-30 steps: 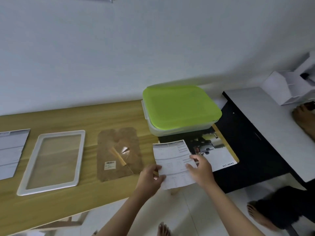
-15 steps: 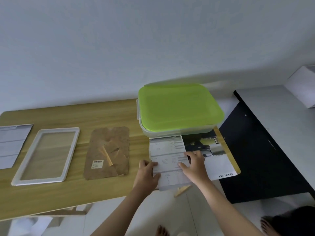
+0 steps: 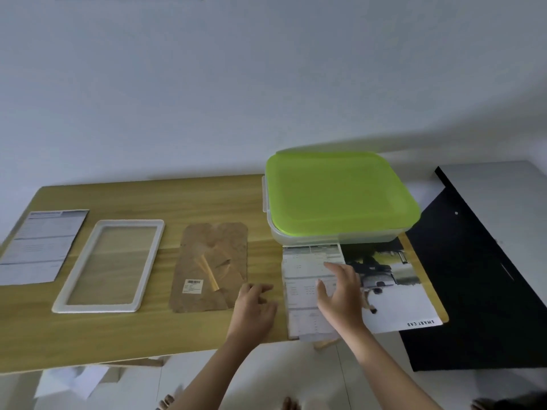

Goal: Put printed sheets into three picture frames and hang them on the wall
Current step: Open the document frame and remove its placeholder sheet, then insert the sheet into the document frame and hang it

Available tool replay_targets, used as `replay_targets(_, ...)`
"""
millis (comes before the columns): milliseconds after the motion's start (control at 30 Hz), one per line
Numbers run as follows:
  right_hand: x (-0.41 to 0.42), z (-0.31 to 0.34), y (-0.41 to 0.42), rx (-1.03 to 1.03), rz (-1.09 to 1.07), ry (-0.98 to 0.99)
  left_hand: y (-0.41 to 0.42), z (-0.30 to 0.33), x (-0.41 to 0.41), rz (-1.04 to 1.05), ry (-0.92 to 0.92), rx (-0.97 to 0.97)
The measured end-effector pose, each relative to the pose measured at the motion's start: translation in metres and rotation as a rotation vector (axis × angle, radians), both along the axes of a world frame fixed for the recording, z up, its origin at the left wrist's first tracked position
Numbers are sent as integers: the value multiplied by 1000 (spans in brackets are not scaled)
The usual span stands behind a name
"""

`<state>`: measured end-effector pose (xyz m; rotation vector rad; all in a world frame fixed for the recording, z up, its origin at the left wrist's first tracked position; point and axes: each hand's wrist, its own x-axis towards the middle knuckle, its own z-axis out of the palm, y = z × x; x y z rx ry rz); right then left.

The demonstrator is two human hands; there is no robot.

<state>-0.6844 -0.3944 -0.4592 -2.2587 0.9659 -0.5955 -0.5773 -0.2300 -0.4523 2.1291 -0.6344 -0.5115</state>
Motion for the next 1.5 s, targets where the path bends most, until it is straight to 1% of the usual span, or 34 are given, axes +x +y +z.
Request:
replay_targets(67,29,6,20,-3,83,-40,22,6,21,69,-31,-32)
replay_targets(200,106,16,74,62,185,-46,82,20,81,230,-48,-83)
replay_targets(333,194,29,145,143,295,-69,163,27,154,357,-47,-65)
replay_targets(467,274,38,220,218,389,-41,253,35,224,467,-74,-12)
replay_targets(567,327,45,265,238,452,7,309,36,270,533,-98,72)
replay_targets(667,376,46,297,239,489,58,350,30,307,585,-77,165)
replay_targets(767,417,46,318,219,522,145,374,24,334,564,-57,210)
replay_targets(867,450,42,328,193,560,242,383,16,352,468,-23,234)
replay_targets(967,474,37,331,107,611,385,383,9,362,399,-3,256)
replay_targets(1100,501,30,331,-17,611,607,383,1,369,397,-65,295)
replay_targets(1200,508,25,332,-43,582,683,385,-4,374,421,-68,292)
replay_targets(1267,508,23,332,-56,579,669,387,-6,378,427,-63,282)
replay_targets(1333,508,22,332,-18,591,618,389,-7,381,428,-56,274)
replay_targets(1367,508,22,333,46,598,568,389,-7,381,426,-55,272)
replay_targets(1433,504,25,337,243,597,425,390,-9,382,425,-54,264)
replay_targets(1500,493,30,347,407,553,282,390,-8,383,431,-50,253)
